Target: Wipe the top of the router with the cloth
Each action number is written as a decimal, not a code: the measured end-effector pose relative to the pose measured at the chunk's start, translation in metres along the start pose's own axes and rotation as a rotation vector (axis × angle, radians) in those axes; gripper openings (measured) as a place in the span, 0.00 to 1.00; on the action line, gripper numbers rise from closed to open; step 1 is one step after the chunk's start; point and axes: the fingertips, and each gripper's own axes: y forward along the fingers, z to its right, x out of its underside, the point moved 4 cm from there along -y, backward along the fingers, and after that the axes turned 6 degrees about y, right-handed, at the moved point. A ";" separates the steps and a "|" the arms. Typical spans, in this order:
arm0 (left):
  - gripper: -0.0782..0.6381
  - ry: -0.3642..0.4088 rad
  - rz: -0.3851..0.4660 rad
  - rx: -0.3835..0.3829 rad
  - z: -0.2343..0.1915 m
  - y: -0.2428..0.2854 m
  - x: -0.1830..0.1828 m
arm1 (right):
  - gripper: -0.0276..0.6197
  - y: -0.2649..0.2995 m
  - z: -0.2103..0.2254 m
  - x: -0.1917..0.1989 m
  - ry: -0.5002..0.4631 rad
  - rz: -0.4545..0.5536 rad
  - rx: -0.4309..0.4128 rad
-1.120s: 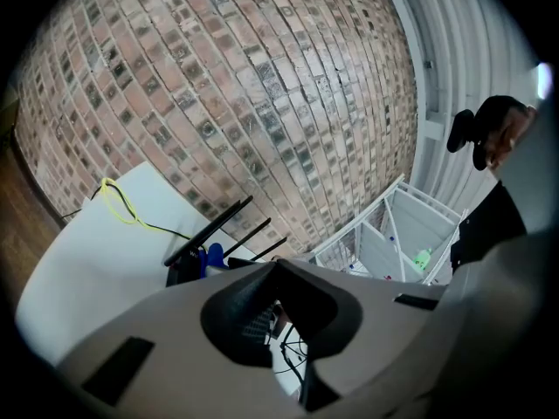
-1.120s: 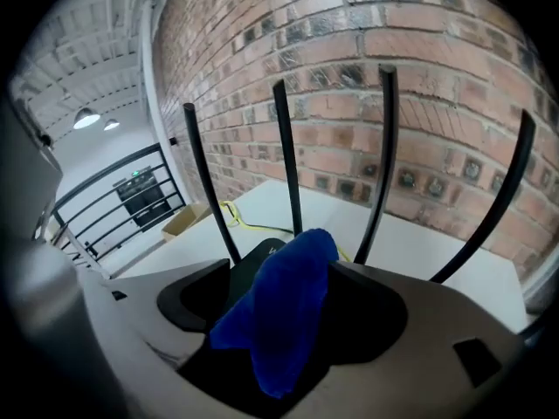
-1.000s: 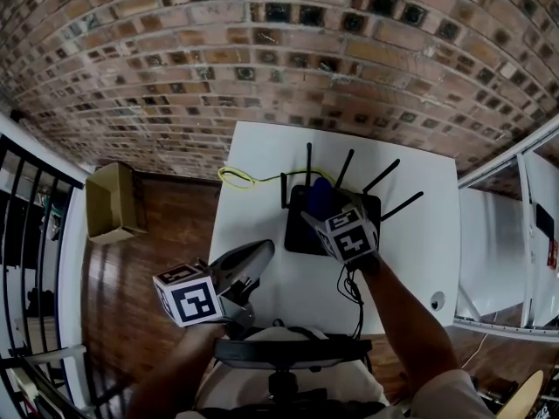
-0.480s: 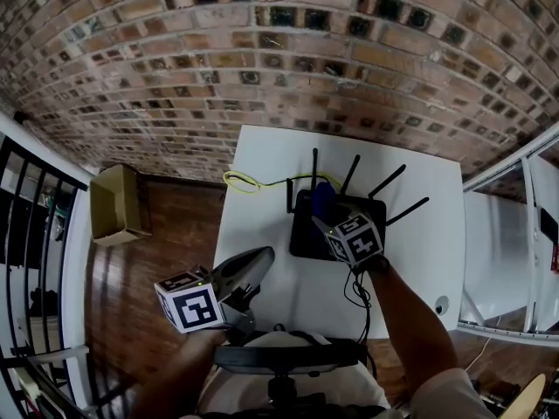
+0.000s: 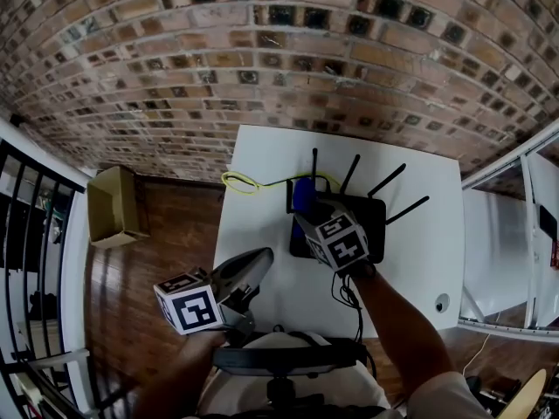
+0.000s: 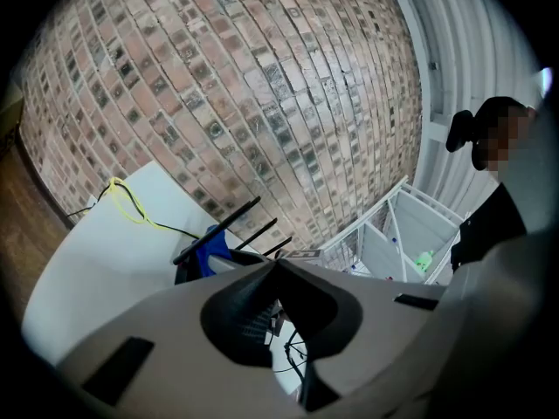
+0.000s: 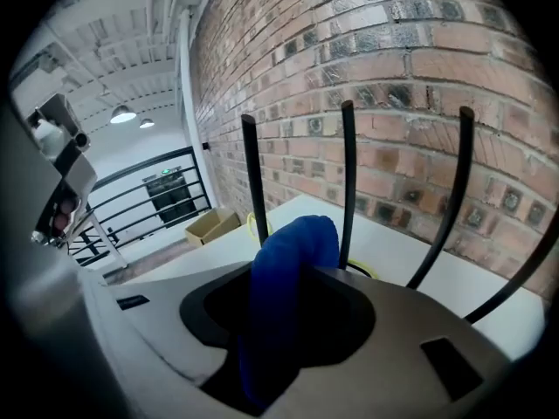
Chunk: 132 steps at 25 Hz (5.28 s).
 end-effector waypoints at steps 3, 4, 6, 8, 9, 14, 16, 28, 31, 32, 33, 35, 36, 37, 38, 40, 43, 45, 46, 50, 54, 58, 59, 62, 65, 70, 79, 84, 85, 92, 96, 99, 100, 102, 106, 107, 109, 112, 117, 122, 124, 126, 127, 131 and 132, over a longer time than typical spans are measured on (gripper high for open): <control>0.12 0.001 0.000 0.004 0.001 0.000 0.000 | 0.28 0.012 -0.003 0.010 0.047 -0.065 -0.003; 0.12 0.000 -0.001 0.002 0.001 -0.001 0.000 | 0.28 0.017 -0.001 0.016 0.082 -0.088 -0.004; 0.12 -0.002 -0.001 -0.004 0.001 -0.002 0.001 | 0.28 0.022 0.004 0.025 0.177 -0.106 -0.012; 0.12 -0.003 -0.001 0.001 0.000 -0.003 0.001 | 0.28 0.022 0.010 0.030 0.273 -0.095 -0.014; 0.12 -0.002 -0.003 0.003 0.000 -0.003 0.002 | 0.28 0.021 0.012 0.031 0.305 -0.094 -0.008; 0.12 0.003 -0.011 0.007 0.003 0.000 0.006 | 0.28 0.016 0.024 0.035 0.352 -0.102 0.029; 0.12 0.004 -0.012 0.017 0.007 0.002 0.008 | 0.28 0.013 0.029 0.037 0.383 -0.097 0.043; 0.12 0.006 -0.048 0.056 0.026 0.022 0.021 | 0.28 -0.025 0.077 0.061 0.498 -0.085 0.167; 0.12 0.007 -0.057 0.064 0.029 0.028 0.024 | 0.28 -0.035 0.089 0.068 0.518 -0.084 0.193; 0.12 0.010 -0.060 0.066 0.030 0.030 0.025 | 0.28 -0.038 0.093 0.071 0.523 -0.082 0.201; 0.12 0.012 -0.064 0.066 0.031 0.031 0.025 | 0.28 -0.042 0.097 0.073 0.528 -0.081 0.209; 0.12 0.011 -0.070 0.073 0.032 0.035 0.026 | 0.28 -0.049 0.105 0.078 0.541 -0.079 0.229; 0.12 0.011 -0.072 0.078 0.033 0.036 0.027 | 0.28 -0.053 0.110 0.081 0.549 -0.080 0.243; 0.12 0.011 -0.074 0.081 0.034 0.038 0.028 | 0.28 -0.058 0.115 0.084 0.559 -0.081 0.258; 0.12 0.011 -0.077 0.084 0.035 0.040 0.028 | 0.28 -0.062 0.120 0.087 0.569 -0.082 0.275; 0.12 0.011 -0.081 0.091 0.038 0.043 0.029 | 0.28 -0.072 0.129 0.093 0.588 -0.084 0.308; 0.12 0.014 -0.089 0.098 0.040 0.048 0.031 | 0.28 -0.083 0.141 0.101 0.612 -0.082 0.350; 0.12 0.020 -0.096 0.101 0.040 0.050 0.033 | 0.28 -0.088 0.146 0.106 0.617 -0.089 0.375; 0.12 0.022 -0.099 0.102 0.040 0.051 0.034 | 0.28 -0.091 0.148 0.108 0.612 -0.097 0.390; 0.12 0.029 -0.107 0.099 0.038 0.053 0.036 | 0.28 -0.100 0.150 0.111 0.571 -0.113 0.448; 0.12 0.021 -0.097 0.112 0.042 0.056 0.037 | 0.28 -0.104 0.154 0.115 0.537 -0.135 0.489; 0.12 0.019 -0.099 0.101 0.040 0.051 0.039 | 0.28 -0.106 0.158 0.120 0.499 -0.169 0.541; 0.12 0.016 -0.097 0.099 0.039 0.050 0.039 | 0.28 -0.107 0.157 0.120 0.490 -0.169 0.550; 0.12 0.015 -0.088 0.096 0.038 0.044 0.038 | 0.28 -0.112 0.153 0.117 0.464 -0.142 0.568; 0.12 0.020 -0.084 0.091 0.035 0.038 0.037 | 0.28 -0.118 0.143 0.101 0.427 -0.059 0.553; 0.12 0.010 -0.079 0.089 0.032 0.031 0.037 | 0.28 -0.119 0.111 0.062 0.363 0.035 0.475; 0.12 0.007 -0.079 0.076 0.028 0.017 0.039 | 0.28 -0.069 0.015 0.044 0.286 0.060 0.170; 0.12 0.003 -0.071 0.067 0.024 0.011 0.039 | 0.28 -0.046 -0.028 0.039 0.236 0.036 0.081; 0.12 0.000 -0.069 0.066 0.023 0.010 0.039 | 0.28 -0.042 -0.034 0.038 0.226 0.034 0.070; 0.12 0.004 -0.075 0.061 0.020 0.005 0.042 | 0.28 -0.024 -0.054 0.057 0.187 -0.051 0.056; 0.12 -0.003 -0.085 0.055 0.021 0.007 0.041 | 0.28 -0.021 -0.048 0.076 0.190 -0.098 0.078; 0.12 -0.006 -0.098 0.058 0.020 0.010 0.043 | 0.28 -0.020 -0.045 0.077 0.193 -0.097 0.088; 0.12 -0.008 -0.098 0.062 0.020 0.011 0.043 | 0.28 -0.019 -0.045 0.078 0.183 -0.102 0.092; 0.12 -0.011 -0.098 0.071 0.023 0.014 0.044 | 0.28 -0.019 -0.047 0.079 0.165 -0.113 0.094; 0.12 -0.007 -0.111 0.076 0.024 0.019 0.046 | 0.28 -0.019 -0.044 0.079 0.184 -0.118 0.081; 0.12 -0.009 -0.114 0.076 0.025 0.021 0.047 | 0.28 -0.019 -0.044 0.079 0.192 -0.118 0.075; 0.12 -0.008 -0.118 0.080 0.026 0.024 0.048 | 0.28 -0.019 -0.043 0.079 0.201 -0.118 0.070; 0.12 -0.003 -0.123 0.084 0.028 0.030 0.050 | 0.28 -0.018 -0.042 0.079 0.201 -0.125 0.072; 0.12 -0.006 -0.126 0.084 0.029 0.038 0.051 | 0.28 -0.021 -0.036 0.082 0.206 -0.149 0.075; 0.12 -0.007 -0.121 0.089 0.033 0.046 0.050 | 0.28 -0.033 -0.022 0.088 0.232 -0.148 0.080; 0.12 -0.011 -0.123 0.090 0.033 0.048 0.051 | 0.28 -0.037 -0.017 0.091 0.241 -0.144 0.081; 0.12 -0.009 -0.130 0.087 0.033 0.052 0.053 | 0.28 -0.041 -0.012 0.093 0.245 -0.140 0.084; 0.12 -0.007 -0.134 0.087 0.033 0.054 0.054 | 0.28 -0.043 -0.009 0.095 0.249 -0.138 0.084; 0.12 -0.006 -0.139 0.095 0.036 0.063 0.056 | 0.28 -0.053 0.006 0.105 0.282 -0.125 0.092; 0.12 -0.005 -0.141 0.094 0.037 0.064 0.057 | 0.28 -0.057 0.011 0.107 0.297 -0.118 0.098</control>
